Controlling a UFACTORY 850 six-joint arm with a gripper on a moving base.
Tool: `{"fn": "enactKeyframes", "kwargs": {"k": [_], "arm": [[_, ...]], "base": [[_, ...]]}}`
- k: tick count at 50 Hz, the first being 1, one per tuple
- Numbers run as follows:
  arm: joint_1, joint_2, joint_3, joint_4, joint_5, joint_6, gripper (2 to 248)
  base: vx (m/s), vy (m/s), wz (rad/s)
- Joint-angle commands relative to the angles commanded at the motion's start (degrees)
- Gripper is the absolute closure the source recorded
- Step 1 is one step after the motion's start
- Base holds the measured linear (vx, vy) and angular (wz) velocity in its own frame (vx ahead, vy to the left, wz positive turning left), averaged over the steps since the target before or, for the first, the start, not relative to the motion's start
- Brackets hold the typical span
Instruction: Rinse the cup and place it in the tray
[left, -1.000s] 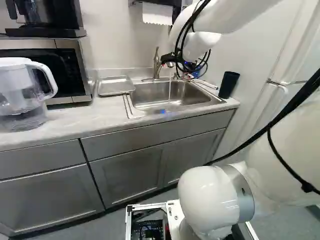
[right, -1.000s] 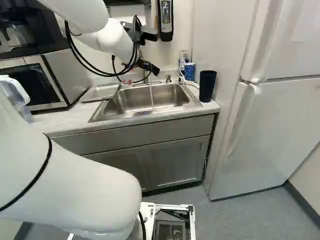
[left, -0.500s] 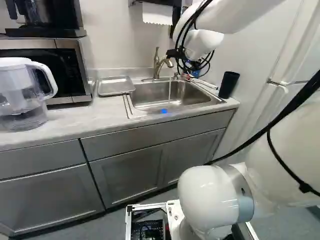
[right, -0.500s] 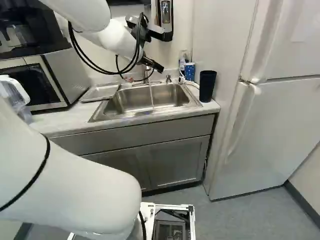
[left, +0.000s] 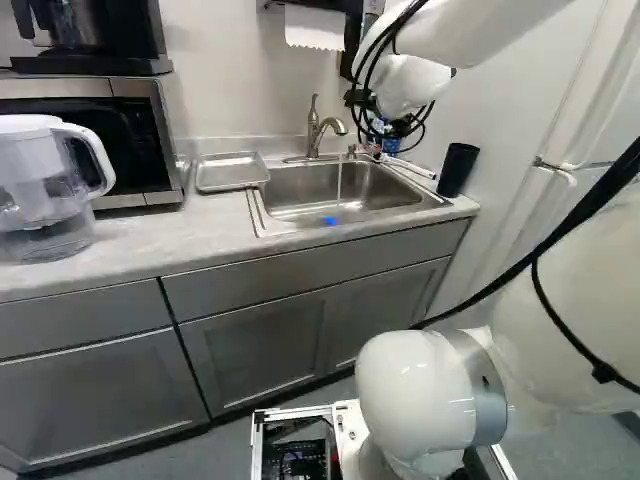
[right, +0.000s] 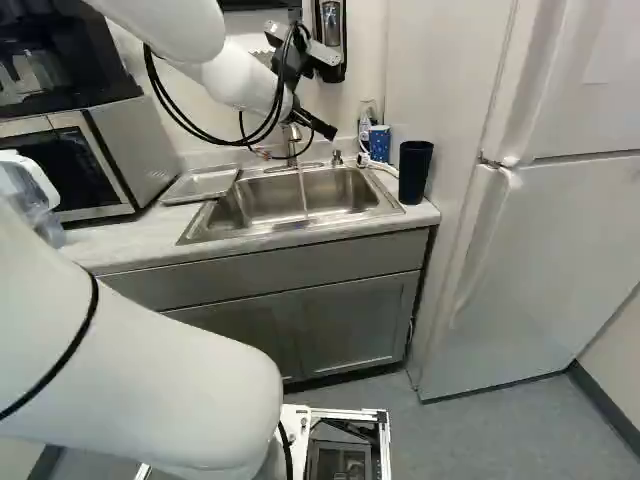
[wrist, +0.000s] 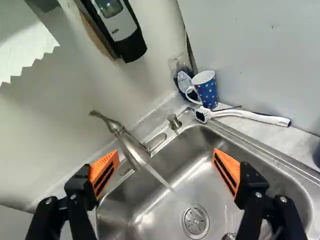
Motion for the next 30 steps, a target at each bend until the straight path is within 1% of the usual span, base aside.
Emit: {"fn": "enactKeyframes", "kwargs": {"k": [11, 14, 20, 30], "arm": [[-0.8, -0.2, -0.1, 2.7, 2.6, 0.0, 3], [-1.0, -0.2, -0.2, 3.5, 3.3, -0.6, 3], [-1.4, -0.4, -0.3, 5.2, 4.9, -3.3, 3], [-2.1, -0.6, -0.5, 7.9, 7.2, -9.1, 3]], "base": [[0.000, 0.000, 0.000], [0.000, 0.000, 0.000], [0.000, 0.000, 0.000], [0.000, 0.000, 0.000]]}}
